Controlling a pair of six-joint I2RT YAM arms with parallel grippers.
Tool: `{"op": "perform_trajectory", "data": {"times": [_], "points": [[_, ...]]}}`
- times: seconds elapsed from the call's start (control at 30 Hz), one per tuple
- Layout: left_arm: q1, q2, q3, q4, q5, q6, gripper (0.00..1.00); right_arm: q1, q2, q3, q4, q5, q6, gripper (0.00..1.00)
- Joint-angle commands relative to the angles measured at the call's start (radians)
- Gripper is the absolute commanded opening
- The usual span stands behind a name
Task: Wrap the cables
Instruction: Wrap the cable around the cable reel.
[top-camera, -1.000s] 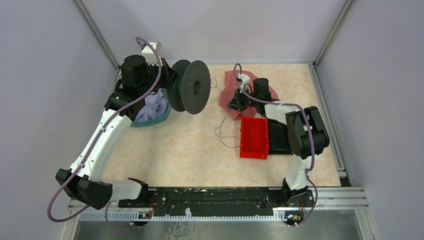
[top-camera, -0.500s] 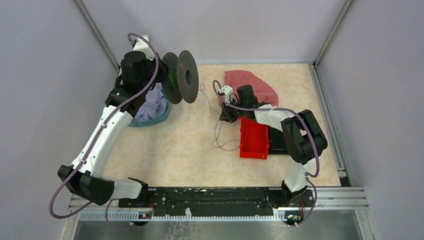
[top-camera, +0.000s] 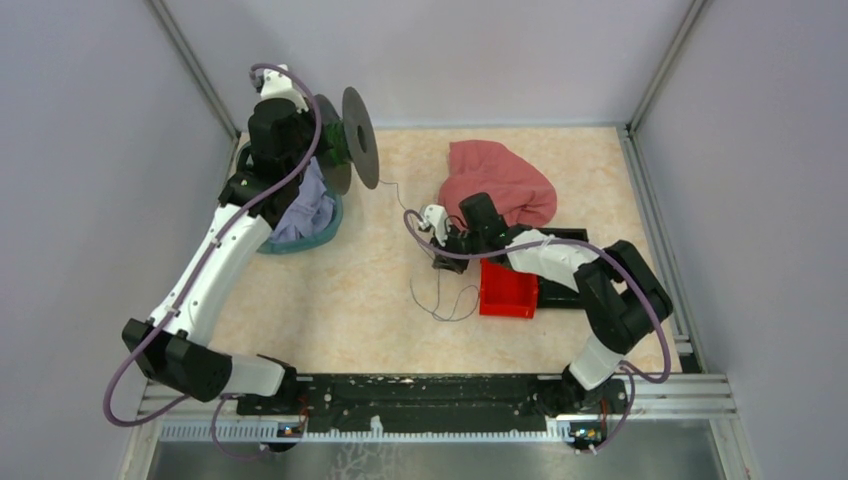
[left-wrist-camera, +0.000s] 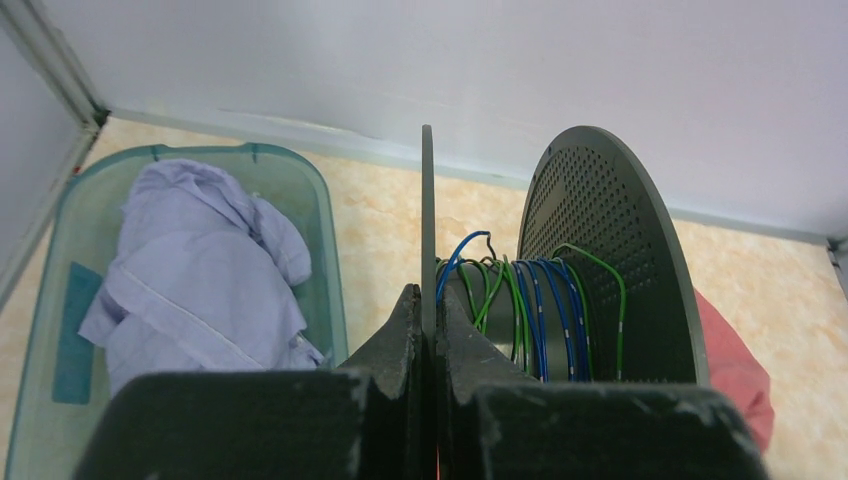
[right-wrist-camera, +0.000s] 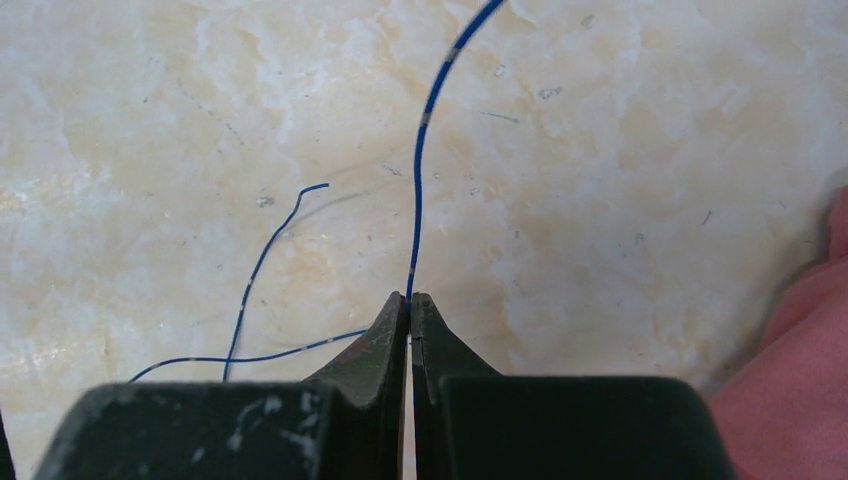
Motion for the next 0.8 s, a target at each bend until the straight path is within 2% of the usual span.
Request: {"op": "perform_trajectory", "data": {"times": [0.0, 0.33, 0.6, 0.77], "points": [[0.004, 0.002, 0.024, 0.151, -0.124, 0.025, 0.00, 0.041, -0.067, -0.014, -0.018, -0.019, -0.088, 0.00], [0.004, 0.014, -0.029, 0.237, -0.171, 0.105, 0.00, 0.149, -0.146, 0.046, -0.206, -0.060, -0.167, 0.00], [-0.003, 0.014, -0.117, 0.314, -0.178, 0.153, 0.00, 0.167, -0.254, 0.197, -0.389, -0.080, -0.226, 0.00], [-0.021, 0.018, -0.168, 0.359, -0.183, 0.182, 0.00, 0.167, -0.269, 0.318, -0.498, -0.096, -0.233, 0.00]]}}
